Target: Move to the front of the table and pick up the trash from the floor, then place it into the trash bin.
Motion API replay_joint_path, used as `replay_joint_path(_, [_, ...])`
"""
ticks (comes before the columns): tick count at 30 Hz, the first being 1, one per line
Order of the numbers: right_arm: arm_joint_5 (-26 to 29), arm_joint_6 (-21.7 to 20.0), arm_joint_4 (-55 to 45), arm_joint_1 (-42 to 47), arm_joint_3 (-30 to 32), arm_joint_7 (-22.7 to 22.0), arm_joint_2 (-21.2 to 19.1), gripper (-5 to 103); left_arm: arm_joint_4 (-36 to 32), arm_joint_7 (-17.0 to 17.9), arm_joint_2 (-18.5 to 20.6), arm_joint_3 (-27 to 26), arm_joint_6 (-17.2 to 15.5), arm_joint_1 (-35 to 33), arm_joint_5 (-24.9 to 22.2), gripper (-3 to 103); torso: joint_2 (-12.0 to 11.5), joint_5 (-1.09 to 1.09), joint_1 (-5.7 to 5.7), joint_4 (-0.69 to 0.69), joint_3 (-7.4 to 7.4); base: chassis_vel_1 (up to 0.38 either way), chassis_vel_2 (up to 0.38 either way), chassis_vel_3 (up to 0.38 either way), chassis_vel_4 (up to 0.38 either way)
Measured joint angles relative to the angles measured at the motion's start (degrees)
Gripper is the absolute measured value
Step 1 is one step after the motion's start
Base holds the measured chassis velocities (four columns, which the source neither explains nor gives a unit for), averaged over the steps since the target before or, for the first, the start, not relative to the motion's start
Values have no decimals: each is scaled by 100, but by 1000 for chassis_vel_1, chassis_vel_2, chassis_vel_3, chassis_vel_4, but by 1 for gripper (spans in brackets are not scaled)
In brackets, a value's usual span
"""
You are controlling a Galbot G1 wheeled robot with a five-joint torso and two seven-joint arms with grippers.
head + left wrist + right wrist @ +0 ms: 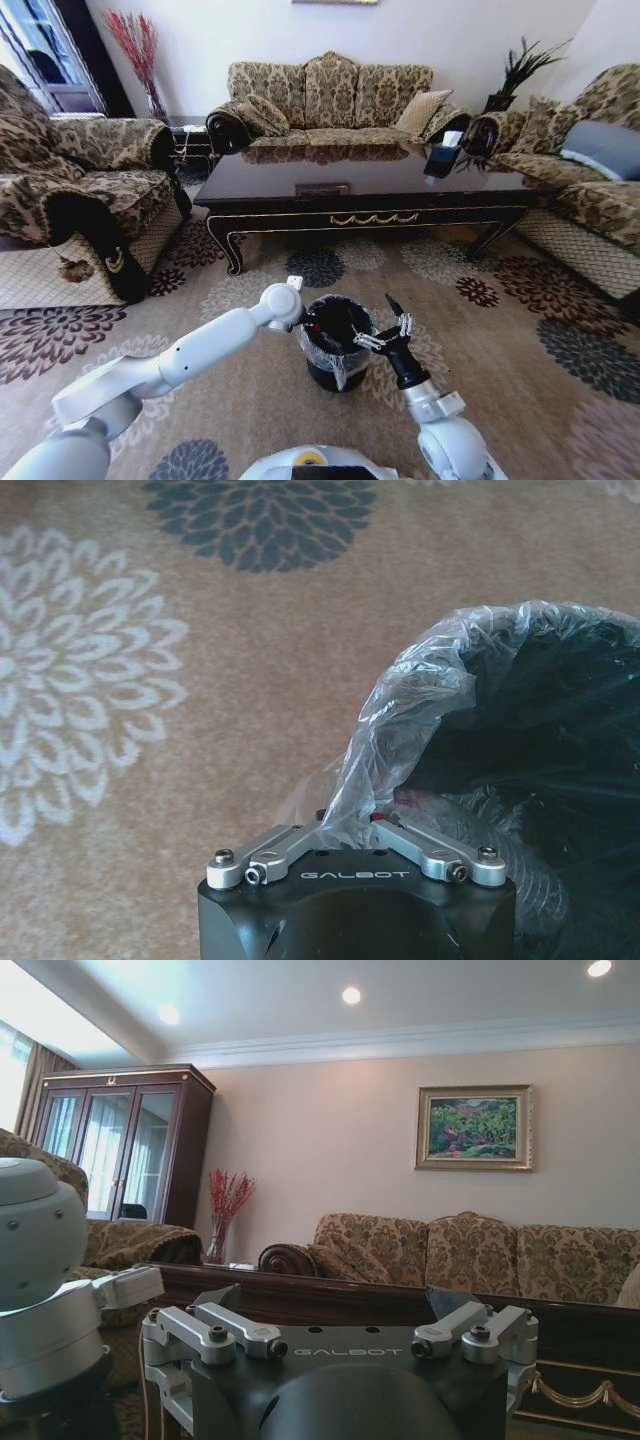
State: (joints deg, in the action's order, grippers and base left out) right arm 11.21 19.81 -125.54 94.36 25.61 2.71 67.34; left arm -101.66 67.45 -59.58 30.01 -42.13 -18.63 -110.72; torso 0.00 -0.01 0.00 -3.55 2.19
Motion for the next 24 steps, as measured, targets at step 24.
replay_joint_path(24, [575,-35,2326,-1224,186,-790,-207,100,-506,-370,1436,-1751,-1,-1543,568,0,0,0,0,0,0,0,0,0,0])
